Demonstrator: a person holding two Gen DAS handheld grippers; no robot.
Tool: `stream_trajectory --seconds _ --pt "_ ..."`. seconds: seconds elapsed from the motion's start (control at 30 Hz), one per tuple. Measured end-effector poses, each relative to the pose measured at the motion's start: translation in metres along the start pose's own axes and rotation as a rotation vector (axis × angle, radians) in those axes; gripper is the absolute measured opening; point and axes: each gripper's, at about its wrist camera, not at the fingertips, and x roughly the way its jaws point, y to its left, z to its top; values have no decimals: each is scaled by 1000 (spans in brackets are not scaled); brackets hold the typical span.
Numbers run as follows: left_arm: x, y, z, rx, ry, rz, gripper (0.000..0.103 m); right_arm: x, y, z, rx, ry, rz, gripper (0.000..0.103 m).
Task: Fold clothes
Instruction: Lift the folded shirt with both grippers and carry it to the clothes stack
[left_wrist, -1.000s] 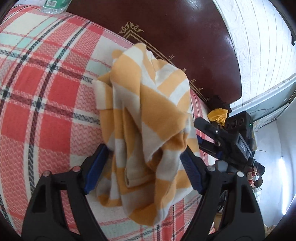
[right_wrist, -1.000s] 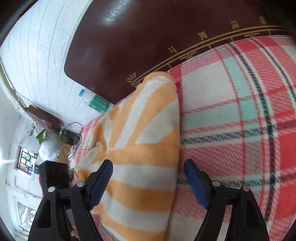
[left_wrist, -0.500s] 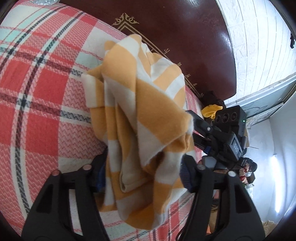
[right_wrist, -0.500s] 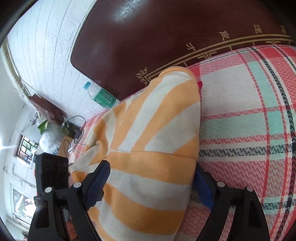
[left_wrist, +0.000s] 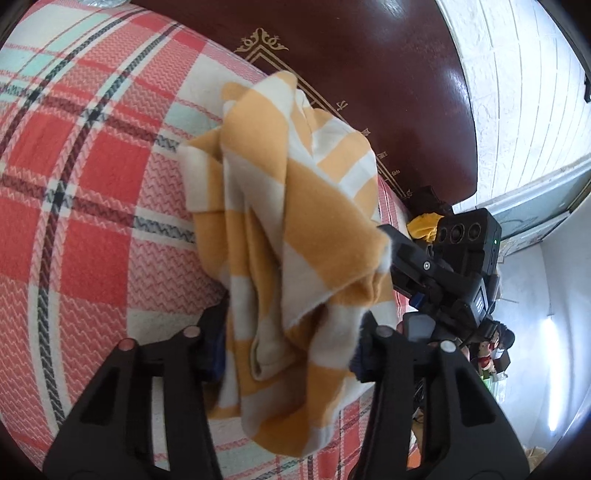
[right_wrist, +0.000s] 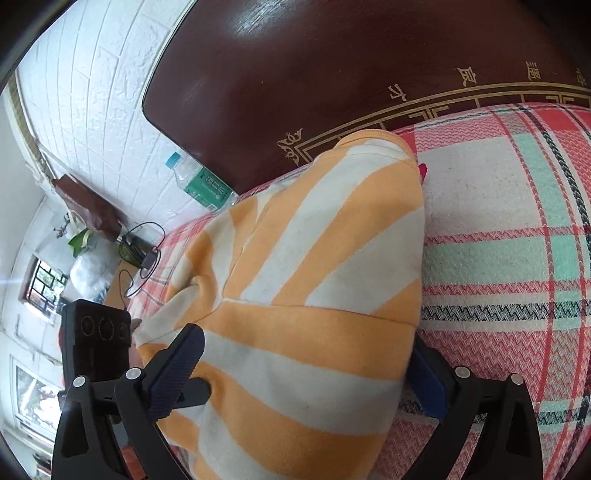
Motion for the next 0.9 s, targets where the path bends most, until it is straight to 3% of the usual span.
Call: stream_trajectory --seconds 0.03,0.1,0.13,0.23,0.43,0.6,0.73,0.9 --pt "0 0 0 -7 4 -3 47 0 0 0 -7 5 -15 95" --pt "-1 -1 1 -22 14 -10 42 0 1 0 -27 16 -52 66" --pt "-1 0 1 -29 20 -17 41 1 -3 0 -12 31 -37 40" --pt "-3 0 1 -56 32 -46 39 -2 -22 1 98 43 76 29" --pt "-20 -12 -5 -73 31 -95 38 -19 -27 -4 214 22 247 25" --pt "-56 -30 -16 -46 -12 -126 38 -40 -4 -4 190 15 314 25" --pt "-92 -51 -25 -20 -74 -145 38 -58 35 1 115 2 356 25" --pt "-179 -60 -47 43 -218 -138 38 -78 110 11 -10 -21 433 25"
